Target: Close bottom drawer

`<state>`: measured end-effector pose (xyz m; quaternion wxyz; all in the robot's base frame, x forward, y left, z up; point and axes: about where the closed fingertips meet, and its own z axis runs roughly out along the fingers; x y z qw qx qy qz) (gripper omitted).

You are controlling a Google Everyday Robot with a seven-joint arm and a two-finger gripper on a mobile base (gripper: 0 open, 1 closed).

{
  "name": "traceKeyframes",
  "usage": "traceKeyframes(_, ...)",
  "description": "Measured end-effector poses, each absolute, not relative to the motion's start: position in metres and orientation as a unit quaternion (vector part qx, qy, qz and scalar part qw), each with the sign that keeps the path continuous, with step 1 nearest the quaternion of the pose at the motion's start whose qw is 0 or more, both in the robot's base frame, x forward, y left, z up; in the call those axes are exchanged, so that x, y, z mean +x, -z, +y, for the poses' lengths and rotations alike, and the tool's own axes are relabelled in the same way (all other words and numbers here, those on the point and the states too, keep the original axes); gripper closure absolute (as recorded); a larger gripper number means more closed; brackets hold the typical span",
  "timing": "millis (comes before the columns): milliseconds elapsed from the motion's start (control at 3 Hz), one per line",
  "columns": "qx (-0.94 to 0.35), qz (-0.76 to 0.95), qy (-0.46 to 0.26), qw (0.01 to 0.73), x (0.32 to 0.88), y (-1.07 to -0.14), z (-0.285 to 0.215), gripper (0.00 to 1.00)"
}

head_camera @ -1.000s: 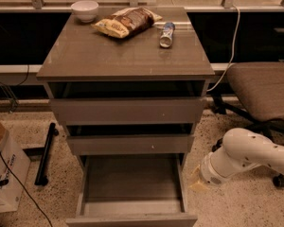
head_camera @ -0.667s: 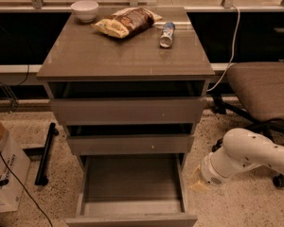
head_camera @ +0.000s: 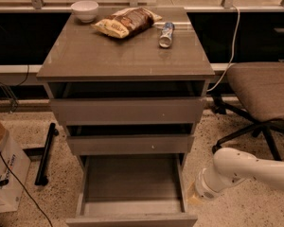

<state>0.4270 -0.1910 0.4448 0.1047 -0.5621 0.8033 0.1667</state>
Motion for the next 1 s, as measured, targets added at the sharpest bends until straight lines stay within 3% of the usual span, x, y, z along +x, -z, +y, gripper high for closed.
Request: traceKeyframes(1000,-0.546,0.809,-0.191,0.103,0.416,-0.358,-0.188,1.0)
